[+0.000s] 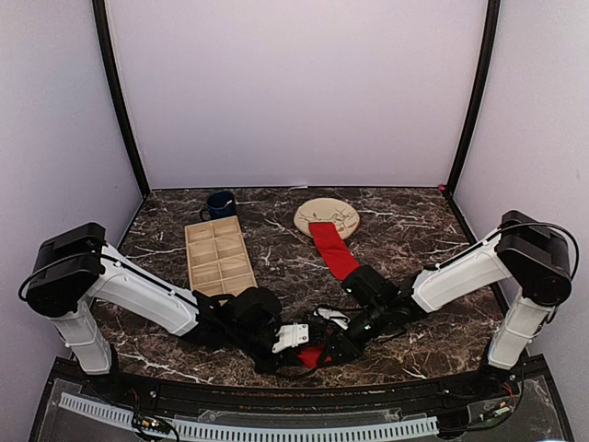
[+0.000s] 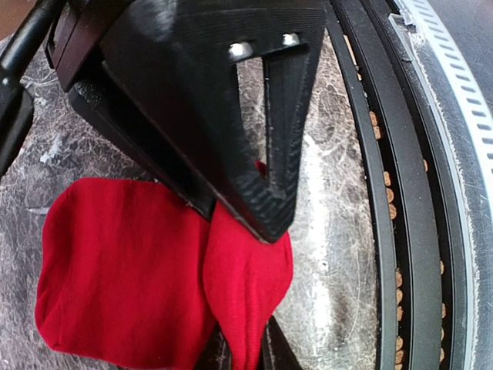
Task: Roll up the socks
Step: Roll the sock at the center of the board.
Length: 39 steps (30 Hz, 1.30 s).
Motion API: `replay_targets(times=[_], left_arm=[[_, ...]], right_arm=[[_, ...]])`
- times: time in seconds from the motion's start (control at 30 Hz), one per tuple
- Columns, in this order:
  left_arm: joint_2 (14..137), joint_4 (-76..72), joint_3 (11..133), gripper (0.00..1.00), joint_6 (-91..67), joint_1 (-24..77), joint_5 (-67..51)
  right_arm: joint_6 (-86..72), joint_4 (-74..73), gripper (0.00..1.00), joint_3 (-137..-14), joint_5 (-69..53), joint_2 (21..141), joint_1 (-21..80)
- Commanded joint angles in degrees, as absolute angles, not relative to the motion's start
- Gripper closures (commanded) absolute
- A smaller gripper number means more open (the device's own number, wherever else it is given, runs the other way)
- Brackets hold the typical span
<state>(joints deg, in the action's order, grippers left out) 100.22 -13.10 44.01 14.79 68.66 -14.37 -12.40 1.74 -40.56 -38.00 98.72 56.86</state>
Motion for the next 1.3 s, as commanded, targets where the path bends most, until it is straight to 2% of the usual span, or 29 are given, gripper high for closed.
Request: replay_targets(times=[0.0, 0.23, 0.6, 1.0, 1.27], left_arm=[[101.2, -10.5, 44.4, 0.92, 13.1, 67.1, -18.4], [102.1, -8.7, 45.4, 1.00, 11.4, 65.0, -23.0], [104.5, -4.6, 48.3, 1.00, 10.9, 62.8, -32.3], [106.5, -3.2, 49.4, 1.00, 9.2, 60.5, -38.2], [107.6, -2.1, 50.2, 1.00, 8.8, 59.1, -40.2]], right_arm=[[-12.1, 0.6, 0.75, -40.9, -36.2, 98.9, 56.3], [-12.5, 0.7, 0.71, -40.3, -35.4, 97.8, 55.7], [-13.2, 3.0, 0.66, -37.3, -29.6, 92.6, 54.8], [-13.1, 8.5, 0.65, -31.2, -23.9, 84.3, 54.8], [-10.6, 8.1, 0.65, -31.1, -18.8, 82.5, 59.4]])
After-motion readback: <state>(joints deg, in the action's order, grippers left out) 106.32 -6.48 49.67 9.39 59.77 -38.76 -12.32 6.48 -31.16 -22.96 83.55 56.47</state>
